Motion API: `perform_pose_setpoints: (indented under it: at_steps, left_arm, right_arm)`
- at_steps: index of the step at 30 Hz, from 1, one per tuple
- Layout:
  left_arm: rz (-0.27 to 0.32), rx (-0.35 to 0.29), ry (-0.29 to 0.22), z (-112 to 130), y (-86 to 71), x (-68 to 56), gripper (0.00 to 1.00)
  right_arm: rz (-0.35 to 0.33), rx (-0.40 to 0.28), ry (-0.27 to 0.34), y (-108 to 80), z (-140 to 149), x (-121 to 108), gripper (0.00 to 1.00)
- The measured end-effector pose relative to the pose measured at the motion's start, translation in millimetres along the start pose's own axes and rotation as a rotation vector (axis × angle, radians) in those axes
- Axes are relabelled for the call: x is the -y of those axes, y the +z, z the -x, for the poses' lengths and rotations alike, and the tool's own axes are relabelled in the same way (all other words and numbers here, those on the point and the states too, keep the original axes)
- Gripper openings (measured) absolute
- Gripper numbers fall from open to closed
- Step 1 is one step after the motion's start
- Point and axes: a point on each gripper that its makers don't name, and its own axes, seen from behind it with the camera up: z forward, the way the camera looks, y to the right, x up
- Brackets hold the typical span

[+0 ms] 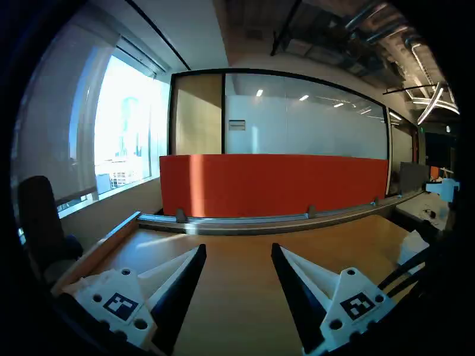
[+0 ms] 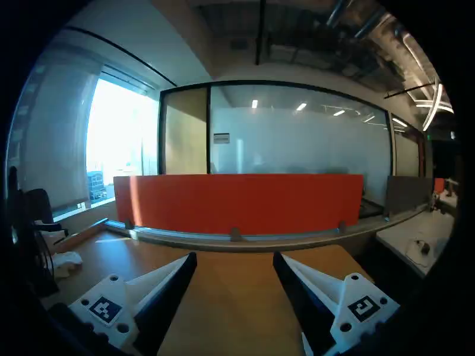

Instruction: Fold towel

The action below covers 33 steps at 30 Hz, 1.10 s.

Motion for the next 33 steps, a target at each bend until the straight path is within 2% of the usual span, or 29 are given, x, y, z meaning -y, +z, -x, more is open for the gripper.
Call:
perform_pose_setpoints:
  at_steps: [6,15,21,33]
  left_arm:
    - [-0.027,-0.02,0.028,3.6,-3.6,9.6,0.81]
    - [-0.051,-0.047,-0.004,20.4,-7.1,23.1,0.81]
    - [-0.059,-0.059,-0.004,43.6,-6.0,30.5,0.81]
    - [-0.074,-0.077,0.01,102.1,-0.6,39.3,0.8]
  right_arm:
    - [0.004,0.001,0.032,-3.2,-6.7,3.5,0.99]
    - [0.015,0.0,0.018,-5.0,-14.8,9.2,1.0]
    - [0.021,-0.024,0.016,-2.2,-15.0,14.7,0.99]
    - [0.002,-0.019,-0.002,8.4,30.5,27.4,0.99]
